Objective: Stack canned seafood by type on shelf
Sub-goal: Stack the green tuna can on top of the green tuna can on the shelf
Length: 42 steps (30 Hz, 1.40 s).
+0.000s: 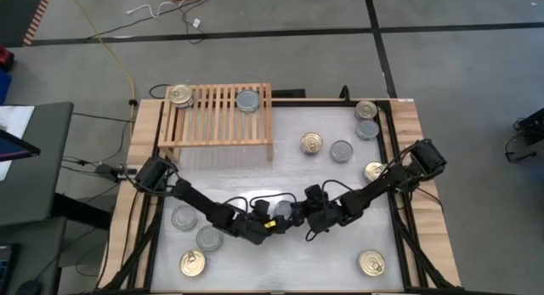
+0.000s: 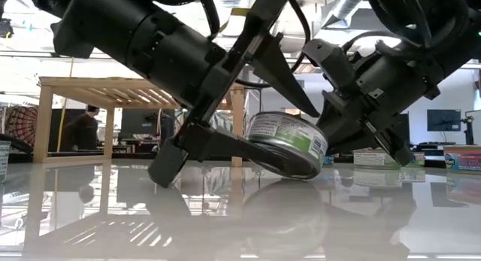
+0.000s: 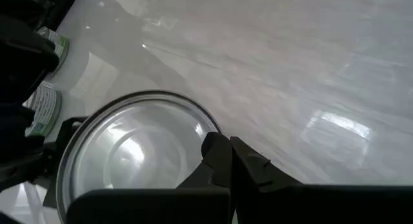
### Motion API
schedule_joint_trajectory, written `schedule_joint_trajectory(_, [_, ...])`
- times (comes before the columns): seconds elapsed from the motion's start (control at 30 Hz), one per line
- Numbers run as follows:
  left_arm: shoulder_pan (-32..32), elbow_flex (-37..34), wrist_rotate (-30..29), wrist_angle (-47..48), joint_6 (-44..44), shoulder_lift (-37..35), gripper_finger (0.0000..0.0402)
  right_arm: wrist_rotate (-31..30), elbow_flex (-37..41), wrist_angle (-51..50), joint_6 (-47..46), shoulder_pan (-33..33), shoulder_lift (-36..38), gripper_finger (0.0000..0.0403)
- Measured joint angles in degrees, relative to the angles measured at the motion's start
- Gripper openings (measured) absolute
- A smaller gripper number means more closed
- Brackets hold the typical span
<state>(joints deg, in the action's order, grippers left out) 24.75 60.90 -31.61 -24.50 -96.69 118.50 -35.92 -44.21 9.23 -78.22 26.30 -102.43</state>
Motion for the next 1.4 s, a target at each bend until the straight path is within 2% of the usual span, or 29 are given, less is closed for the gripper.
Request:
schedule_joint_trajectory(0.23, [-0.1, 0.0, 1.0, 1.2, 1.0, 0.0, 0.0230, 0.0, 0.0, 0.0, 0.0, 0.2, 0.0, 0.0020])
schedule_joint_trajectory(0.7, [-0.1, -0.2, -1.4, 1.5, 0.8, -0.4, 0.0230, -1.3, -0.3, -0.1, -1.2, 2.8, 0.0, 0.0020])
schedule_joint_trajectory(1.03, [-0.1, -0.2, -1.2, 3.2, 0.0, -0.4, 0.0226, -2.1, -2.4, -3.9, -1.3, 3.2, 0.0, 0.0020])
schedule_joint_trajectory(1.17, [-0.1, -0.2, -0.7, 4.0, -0.2, -0.4, 0.0203, -2.2, -2.4, -3.9, -1.3, 3.5, 0.0, 0.0020])
schedule_joint_trajectory(1.4, [-0.2, -0.2, -0.2, 4.8, 1.4, -0.4, 0.0123, -2.4, -2.4, -3.9, -1.3, 3.7, 0.0, 0.0020])
